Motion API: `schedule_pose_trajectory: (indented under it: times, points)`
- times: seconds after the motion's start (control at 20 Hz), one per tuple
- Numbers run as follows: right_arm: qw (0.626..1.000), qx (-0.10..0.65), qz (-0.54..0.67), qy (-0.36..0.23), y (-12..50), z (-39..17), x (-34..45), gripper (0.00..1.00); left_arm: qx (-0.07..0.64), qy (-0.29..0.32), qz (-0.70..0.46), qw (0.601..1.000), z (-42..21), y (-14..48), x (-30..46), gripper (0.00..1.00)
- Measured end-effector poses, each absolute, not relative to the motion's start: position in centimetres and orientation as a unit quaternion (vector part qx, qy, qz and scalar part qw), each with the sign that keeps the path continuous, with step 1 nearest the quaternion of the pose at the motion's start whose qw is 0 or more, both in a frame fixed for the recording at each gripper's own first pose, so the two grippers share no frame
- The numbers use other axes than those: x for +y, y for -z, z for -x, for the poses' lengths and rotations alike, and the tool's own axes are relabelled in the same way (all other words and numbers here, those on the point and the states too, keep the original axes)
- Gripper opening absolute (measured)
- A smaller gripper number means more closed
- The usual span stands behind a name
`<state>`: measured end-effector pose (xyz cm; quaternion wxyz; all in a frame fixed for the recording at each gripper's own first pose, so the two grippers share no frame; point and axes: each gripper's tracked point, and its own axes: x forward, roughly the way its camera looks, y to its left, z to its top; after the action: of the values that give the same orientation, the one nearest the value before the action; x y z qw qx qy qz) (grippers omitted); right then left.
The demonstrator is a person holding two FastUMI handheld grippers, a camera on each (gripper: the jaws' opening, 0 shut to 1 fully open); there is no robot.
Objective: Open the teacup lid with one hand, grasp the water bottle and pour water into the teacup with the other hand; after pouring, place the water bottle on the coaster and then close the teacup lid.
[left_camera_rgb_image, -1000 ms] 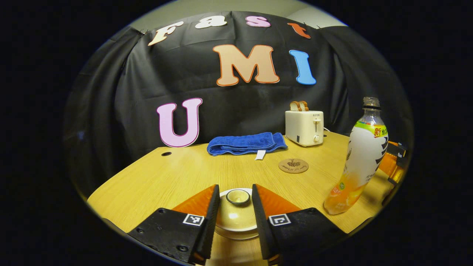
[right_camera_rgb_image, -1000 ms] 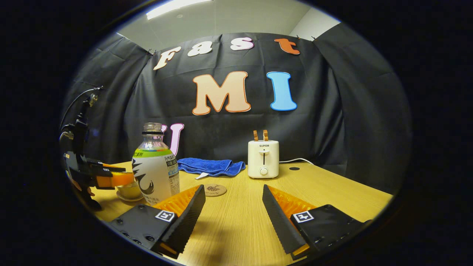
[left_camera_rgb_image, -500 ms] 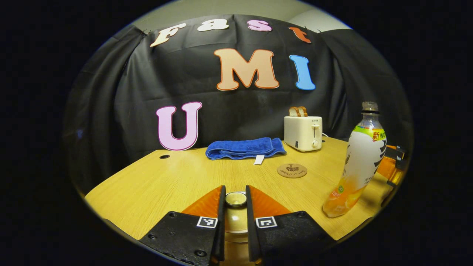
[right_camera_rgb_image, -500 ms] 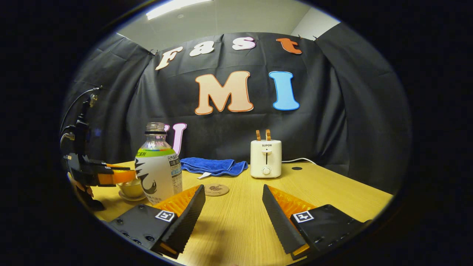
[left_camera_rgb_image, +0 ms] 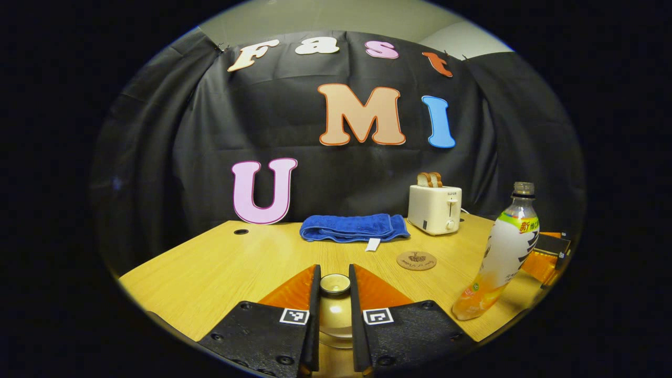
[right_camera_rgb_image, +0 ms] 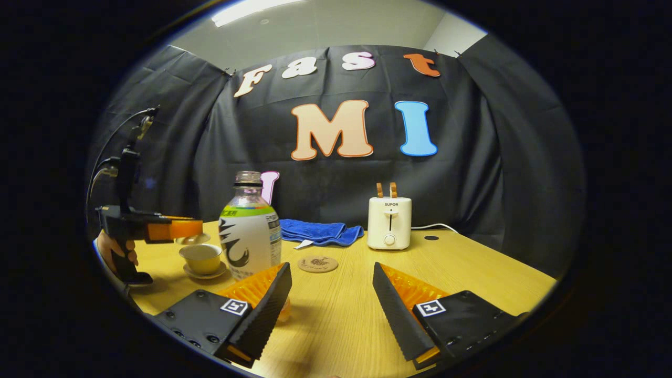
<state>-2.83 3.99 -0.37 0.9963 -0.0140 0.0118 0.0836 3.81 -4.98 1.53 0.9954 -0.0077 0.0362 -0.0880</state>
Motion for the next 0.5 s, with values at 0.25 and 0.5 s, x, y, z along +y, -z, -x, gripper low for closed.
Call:
schedule_pose_trajectory:
  times: [0.25, 0.5]
  points:
    - [0.993, 0.018, 0.023, -0.114, 0.7, 4.6, 6.0, 0.94, 0.027, 0.073, 0.011, 0.997, -3.0, -2.6, -3.3, 0.23]
    - [0.987, 0.046, 0.003, -0.153, 1.6, 5.4, 9.1, 0.94, 0.020, 0.066, 0.007, 0.998, -2.3, -3.0, -2.4, 0.23]
